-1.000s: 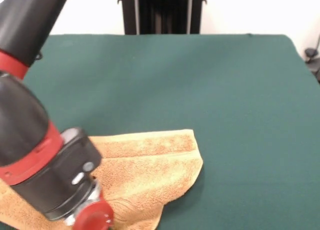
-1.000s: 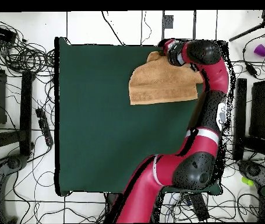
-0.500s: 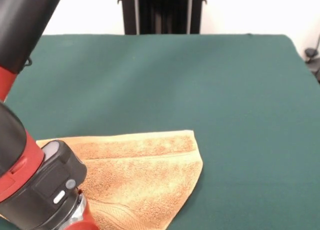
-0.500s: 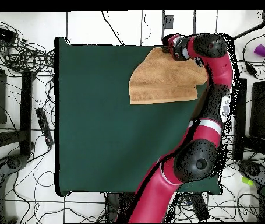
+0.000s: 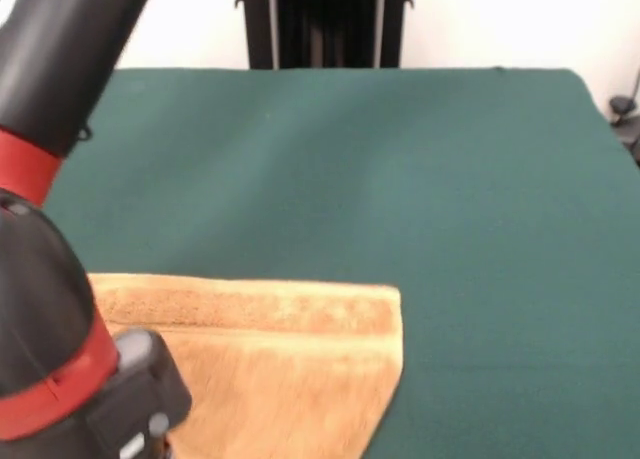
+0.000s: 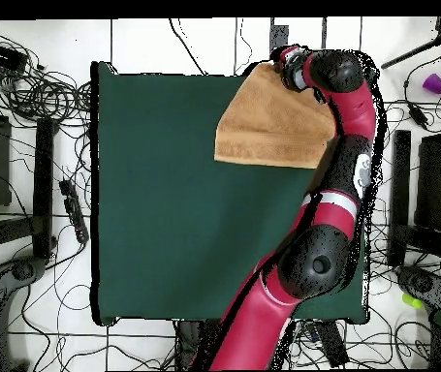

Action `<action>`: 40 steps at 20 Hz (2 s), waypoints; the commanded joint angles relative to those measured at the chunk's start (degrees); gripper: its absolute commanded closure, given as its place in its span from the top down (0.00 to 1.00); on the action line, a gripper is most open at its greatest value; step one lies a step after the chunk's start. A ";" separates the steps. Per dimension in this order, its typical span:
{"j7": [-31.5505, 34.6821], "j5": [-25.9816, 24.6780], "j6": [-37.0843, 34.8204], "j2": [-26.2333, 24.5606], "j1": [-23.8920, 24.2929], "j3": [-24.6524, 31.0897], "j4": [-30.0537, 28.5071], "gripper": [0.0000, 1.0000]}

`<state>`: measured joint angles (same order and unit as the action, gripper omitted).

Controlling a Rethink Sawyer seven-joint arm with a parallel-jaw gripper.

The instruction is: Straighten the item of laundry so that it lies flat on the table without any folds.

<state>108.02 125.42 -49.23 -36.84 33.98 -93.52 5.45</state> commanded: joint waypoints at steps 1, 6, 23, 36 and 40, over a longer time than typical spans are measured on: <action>-4.98 -1.23 26.28 -12.80 -3.63 1.40 1.85 0.00; -4.22 2.94 31.87 -15.38 -3.51 3.60 6.19 0.00; -11.81 -8.65 30.16 -16.00 -2.12 8.00 8.64 0.00; -12.40 -10.66 31.84 -13.29 0.29 -5.53 2.97 0.00; -21.38 -10.39 28.77 -12.42 2.50 -9.60 2.91 0.00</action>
<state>107.61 120.35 -12.35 -42.69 35.02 -91.56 14.63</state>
